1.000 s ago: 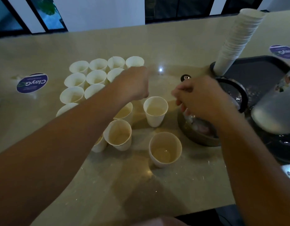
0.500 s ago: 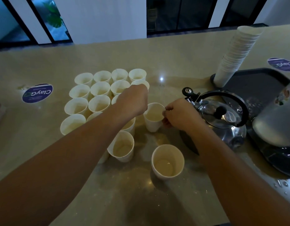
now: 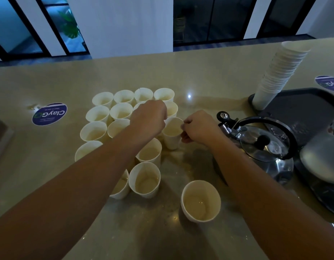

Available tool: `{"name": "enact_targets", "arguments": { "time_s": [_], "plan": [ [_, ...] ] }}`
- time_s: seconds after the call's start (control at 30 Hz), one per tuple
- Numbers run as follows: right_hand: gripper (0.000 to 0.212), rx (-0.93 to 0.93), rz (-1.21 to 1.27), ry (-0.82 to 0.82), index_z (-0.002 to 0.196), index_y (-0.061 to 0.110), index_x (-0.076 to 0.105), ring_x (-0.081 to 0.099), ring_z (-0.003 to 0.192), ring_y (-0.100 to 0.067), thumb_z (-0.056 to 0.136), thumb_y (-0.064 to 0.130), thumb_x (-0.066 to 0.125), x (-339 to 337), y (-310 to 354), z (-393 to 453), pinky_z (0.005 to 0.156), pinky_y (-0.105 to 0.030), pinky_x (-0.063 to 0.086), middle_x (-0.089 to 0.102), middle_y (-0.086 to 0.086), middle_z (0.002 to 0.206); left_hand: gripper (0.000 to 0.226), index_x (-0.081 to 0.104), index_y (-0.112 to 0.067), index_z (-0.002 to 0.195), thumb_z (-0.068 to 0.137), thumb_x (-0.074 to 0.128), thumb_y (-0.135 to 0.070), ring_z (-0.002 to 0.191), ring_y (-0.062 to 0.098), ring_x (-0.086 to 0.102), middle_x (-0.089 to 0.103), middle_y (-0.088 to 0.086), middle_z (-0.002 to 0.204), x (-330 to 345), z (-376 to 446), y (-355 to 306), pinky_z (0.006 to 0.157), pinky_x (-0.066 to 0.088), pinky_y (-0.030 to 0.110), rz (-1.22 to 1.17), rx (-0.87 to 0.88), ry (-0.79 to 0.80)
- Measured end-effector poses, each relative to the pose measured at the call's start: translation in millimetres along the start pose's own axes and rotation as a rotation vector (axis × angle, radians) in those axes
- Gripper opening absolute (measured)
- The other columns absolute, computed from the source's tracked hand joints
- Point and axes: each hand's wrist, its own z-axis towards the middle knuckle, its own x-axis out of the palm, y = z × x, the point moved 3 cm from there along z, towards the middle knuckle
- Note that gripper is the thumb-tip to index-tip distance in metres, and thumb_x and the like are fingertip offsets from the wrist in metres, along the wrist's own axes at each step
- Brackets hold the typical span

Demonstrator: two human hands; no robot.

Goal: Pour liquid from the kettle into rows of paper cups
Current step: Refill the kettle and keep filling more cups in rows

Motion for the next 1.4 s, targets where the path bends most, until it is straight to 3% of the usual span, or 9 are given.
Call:
{"name": "enact_targets", "arguments": {
  "time_s": [0.33, 0.47, 0.57, 0.8, 0.87, 0.93, 1.1, 1.23, 1.4],
  "plan": [
    [0.019, -0.019, 0.021, 0.011, 0.105, 0.001, 0.073, 0.075, 0.071, -0.026, 0.099, 0.015, 0.062, 1.4, 4.5, -1.0, 0.074, -0.04, 0.064, 0.074, -0.015, 0.081, 0.016, 0.064, -0.028, 0.09, 0.086, 0.076, -0.018, 0.082, 0.019, 0.062, 0.069, 0.0, 0.096, -1.1, 1.3, 11.5, 0.069, 0.048, 0.032, -0.093, -0.043, 0.039],
    [0.026, -0.018, -0.042, -0.012, 0.102, 0.009, 0.073, 0.075, 0.07, -0.021, 0.099, 0.032, 0.063, -5.8, 3.1, -10.6, 0.076, -0.036, 0.063, 0.074, -0.008, 0.083, 0.013, 0.065, -0.029, 0.1, 0.089, 0.072, -0.027, 0.08, 0.015, 0.061, 0.067, -0.004, 0.094, -10.3, -5.8, 8.9, 0.067, 0.046, 0.031, -0.154, -0.055, 0.026],
    [0.025, -0.08, -0.133, -0.01, 0.099, 0.019, 0.072, 0.074, 0.067, -0.016, 0.098, 0.041, 0.061, -18.3, 3.8, -26.3, 0.067, -0.028, 0.062, 0.074, -0.002, 0.08, 0.016, 0.065, -0.031, 0.105, 0.09, 0.068, -0.032, 0.08, 0.011, 0.062, 0.067, -0.01, 0.092, -28.4, -28.3, 4.1, 0.066, 0.046, 0.028, -0.233, -0.037, -0.014],
    [0.035, -0.213, -0.376, 0.399, 0.089, 0.027, 0.07, 0.07, 0.067, -0.006, 0.08, 0.06, 0.065, -39.2, 7.8, -88.6, 0.068, -0.024, 0.058, 0.073, 0.006, 0.076, 0.01, 0.067, -0.037, 0.101, 0.09, 0.067, -0.037, 0.079, -0.001, 0.062, 0.066, -0.019, 0.087, -49.5, -111.3, -3.5, 0.063, 0.044, 0.016, -0.615, 0.028, -0.014],
    [0.049, -0.224, -0.391, 0.482, 0.09, 0.03, 0.071, 0.07, 0.074, -0.007, 0.06, 0.07, 0.066, -43.8, 7.0, -104.9, 0.076, -0.029, 0.06, 0.074, 0.007, 0.083, 0.021, 0.069, -0.038, 0.106, 0.086, 0.071, -0.043, 0.087, -0.004, 0.064, 0.069, -0.019, 0.093, -40.0, -129.3, -4.8, 0.071, 0.051, 0.016, -0.767, 0.06, 0.076],
    [0.044, -0.241, -0.438, 0.512, 0.089, 0.034, 0.07, 0.069, 0.08, -0.005, 0.059, 0.066, 0.073, -45.9, 2.0, -113.0, 0.081, -0.031, 0.06, 0.073, 0.008, 0.087, 0.047, 0.064, -0.043, 0.12, 0.076, 0.074, -0.056, 0.101, -0.005, 0.063, 0.067, -0.024, 0.108, -26.8, -145.6, -5.3, 0.082, 0.054, 0.02, -0.85, 0.102, 0.207],
    [0.02, -0.223, -0.442, 0.447, 0.093, 0.03, 0.071, 0.068, 0.079, -0.002, 0.078, 0.035, 0.083, -47.6, -14.8, -119.8, 0.077, -0.023, 0.058, 0.073, 0.009, 0.086, 0.119, 0.009, -0.069, 0.143, 0.054, 0.089, -0.061, 0.134, -0.013, 0.033, 0.035, -0.038, 0.146, 12.7, -182.2, -19.2, 0.11, 0.037, 0.024, -0.764, 0.19, 0.552],
    [0.012, -0.18, -0.414, 0.411, 0.094, 0.028, 0.072, 0.069, 0.074, -0.002, 0.085, 0.033, 0.078, -48.4, -22.4, -121.5, 0.07, -0.018, 0.056, 0.073, 0.011, 0.081, 0.125, -0.003, -0.067, 0.143, 0.063, 0.09, -0.048, 0.137, -0.007, 0.034, 0.034, -0.03, 0.149, 27.2, -187.0, -31.8, 0.115, 0.036, 0.031, -0.732, 0.192, 0.434],
    [0.005, -0.196, -0.392, 0.366, 0.091, 0.024, 0.073, 0.07, 0.07, -0.002, 0.089, 0.027, 0.075, -51.9, -26.2, -124.7, 0.065, -0.014, 0.054, 0.074, 0.008, 0.078, 0.115, 0.006, -0.056, 0.149, 0.07, 0.088, -0.044, 0.128, -0.009, 0.043, 0.043, -0.033, 0.138, 43.5, -188.6, -36.1, 0.105, 0.039, 0.019, -0.803, 0.141, 0.394]
  ]
}}
